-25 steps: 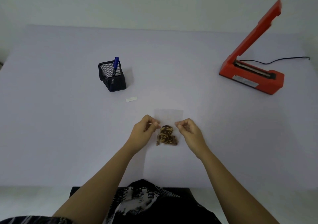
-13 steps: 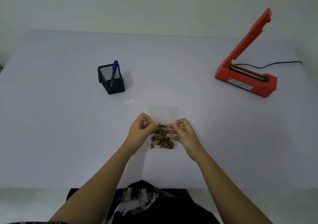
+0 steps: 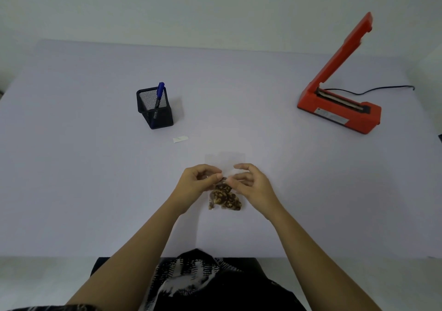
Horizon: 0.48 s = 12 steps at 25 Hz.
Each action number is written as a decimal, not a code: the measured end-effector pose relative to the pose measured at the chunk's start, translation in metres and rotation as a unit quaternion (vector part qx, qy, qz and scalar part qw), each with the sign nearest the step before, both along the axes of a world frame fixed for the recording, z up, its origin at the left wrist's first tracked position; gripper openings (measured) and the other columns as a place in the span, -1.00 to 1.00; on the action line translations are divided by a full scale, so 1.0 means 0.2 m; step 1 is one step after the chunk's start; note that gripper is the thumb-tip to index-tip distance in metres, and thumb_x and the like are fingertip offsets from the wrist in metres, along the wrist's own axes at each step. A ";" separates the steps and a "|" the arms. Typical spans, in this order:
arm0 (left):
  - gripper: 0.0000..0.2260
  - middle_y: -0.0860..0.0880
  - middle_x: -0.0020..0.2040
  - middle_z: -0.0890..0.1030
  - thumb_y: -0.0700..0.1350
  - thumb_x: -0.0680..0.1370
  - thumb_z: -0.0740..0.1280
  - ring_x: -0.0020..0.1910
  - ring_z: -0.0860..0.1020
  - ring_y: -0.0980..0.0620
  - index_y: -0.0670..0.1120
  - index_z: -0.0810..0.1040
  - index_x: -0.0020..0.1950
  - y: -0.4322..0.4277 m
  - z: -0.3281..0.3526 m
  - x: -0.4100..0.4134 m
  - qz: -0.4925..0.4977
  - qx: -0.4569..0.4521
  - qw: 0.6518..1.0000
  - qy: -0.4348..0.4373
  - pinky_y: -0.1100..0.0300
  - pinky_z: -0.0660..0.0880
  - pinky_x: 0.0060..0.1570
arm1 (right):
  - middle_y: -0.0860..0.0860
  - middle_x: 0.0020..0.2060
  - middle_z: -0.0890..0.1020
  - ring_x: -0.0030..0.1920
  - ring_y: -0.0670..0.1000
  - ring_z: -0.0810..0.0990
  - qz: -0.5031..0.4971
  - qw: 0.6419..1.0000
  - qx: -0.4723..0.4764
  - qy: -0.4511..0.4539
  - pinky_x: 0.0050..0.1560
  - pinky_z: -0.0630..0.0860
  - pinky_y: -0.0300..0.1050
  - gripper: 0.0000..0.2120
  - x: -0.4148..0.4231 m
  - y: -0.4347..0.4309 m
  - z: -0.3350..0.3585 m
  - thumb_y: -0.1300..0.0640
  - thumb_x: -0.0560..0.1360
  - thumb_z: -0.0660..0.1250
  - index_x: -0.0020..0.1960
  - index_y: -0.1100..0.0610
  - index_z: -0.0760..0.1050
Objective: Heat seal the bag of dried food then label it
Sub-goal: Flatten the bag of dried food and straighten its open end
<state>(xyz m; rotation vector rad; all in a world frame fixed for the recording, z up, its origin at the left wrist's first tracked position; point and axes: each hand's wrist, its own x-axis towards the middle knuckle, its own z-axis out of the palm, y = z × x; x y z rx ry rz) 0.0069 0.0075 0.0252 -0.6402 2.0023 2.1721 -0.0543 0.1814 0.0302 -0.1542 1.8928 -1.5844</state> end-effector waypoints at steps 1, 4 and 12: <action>-0.92 -0.07 -0.19 0.64 -0.22 0.47 0.40 -0.19 0.62 0.09 -0.19 0.63 -0.07 0.00 -0.01 0.00 -0.010 0.002 1.000 -0.006 0.29 0.57 -0.17 | -0.02 -0.11 0.68 -0.04 -0.04 0.65 0.003 1.000 0.017 0.007 -0.03 0.61 -0.15 -0.74 -0.01 0.00 -0.01 0.03 0.38 0.46 0.05 -0.02 0.52; -0.88 -0.11 -0.18 0.66 -0.16 0.46 0.42 -0.23 0.62 0.11 -0.20 0.64 -0.07 -0.02 -0.05 0.01 -0.035 -0.022 0.998 -0.043 0.30 0.55 -0.21 | -0.01 -0.14 0.69 -0.07 -0.03 0.66 0.004 0.999 0.039 -0.035 -0.08 0.61 -0.14 -0.90 -0.01 -0.01 -0.04 0.07 0.39 0.46 -0.09 0.02 0.61; -0.91 -0.05 -0.23 0.70 -0.05 0.41 0.47 -0.25 0.60 0.11 -0.05 0.70 -0.16 -0.07 -0.16 0.05 -0.076 -0.122 0.986 -0.079 0.30 0.51 -0.16 | 0.00 -0.18 0.71 -0.04 -0.03 0.64 0.021 0.991 0.084 -0.106 0.05 0.57 -0.13 -0.94 0.00 0.00 -0.16 0.08 0.35 0.49 -0.18 0.04 0.66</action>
